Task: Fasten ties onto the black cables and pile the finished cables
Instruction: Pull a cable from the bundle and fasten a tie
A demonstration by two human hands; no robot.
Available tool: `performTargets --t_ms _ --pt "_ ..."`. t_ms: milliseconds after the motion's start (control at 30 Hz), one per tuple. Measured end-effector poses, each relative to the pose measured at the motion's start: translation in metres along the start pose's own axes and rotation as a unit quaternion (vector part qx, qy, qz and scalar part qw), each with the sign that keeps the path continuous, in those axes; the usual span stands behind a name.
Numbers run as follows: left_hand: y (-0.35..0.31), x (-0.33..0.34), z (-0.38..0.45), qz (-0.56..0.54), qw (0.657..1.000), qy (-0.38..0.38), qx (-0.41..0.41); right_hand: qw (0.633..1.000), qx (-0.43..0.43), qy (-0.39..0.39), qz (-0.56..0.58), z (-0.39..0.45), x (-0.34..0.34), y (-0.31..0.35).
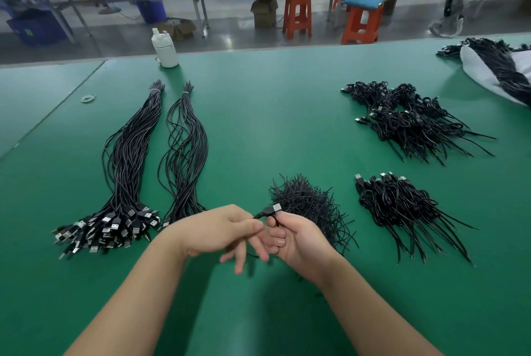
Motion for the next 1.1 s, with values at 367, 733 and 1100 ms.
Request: performTargets --t_ms 367,733,1100 --pt "0.009 -0.004 0.011 0.167 0.963 -0.208 -0.034 0.983 -0.061 0.049 -0.167 -0.005 -0.001 0.007" --pt "-0.021 0.0 0.012 -0.492 0.832 -0.176 0.189 0.971 -0.064 0.044 -0.226 -0.008 -0.003 -0.01" --pt "-0.003 -0.006 -0.008 0.011 0.999 -0.052 0.011 0.997 -0.044 -0.034 -0.06 0.001 -0.019 0.013"
Point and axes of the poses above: each hand's wrist, its own z-axis towards the middle knuckle, its own x-axis out of the palm, y = z × x, the point moved 5 cm from there along z, towards the middle knuckle, and after that the axes turned 14 degrees about -x, right-handed, at the moved point
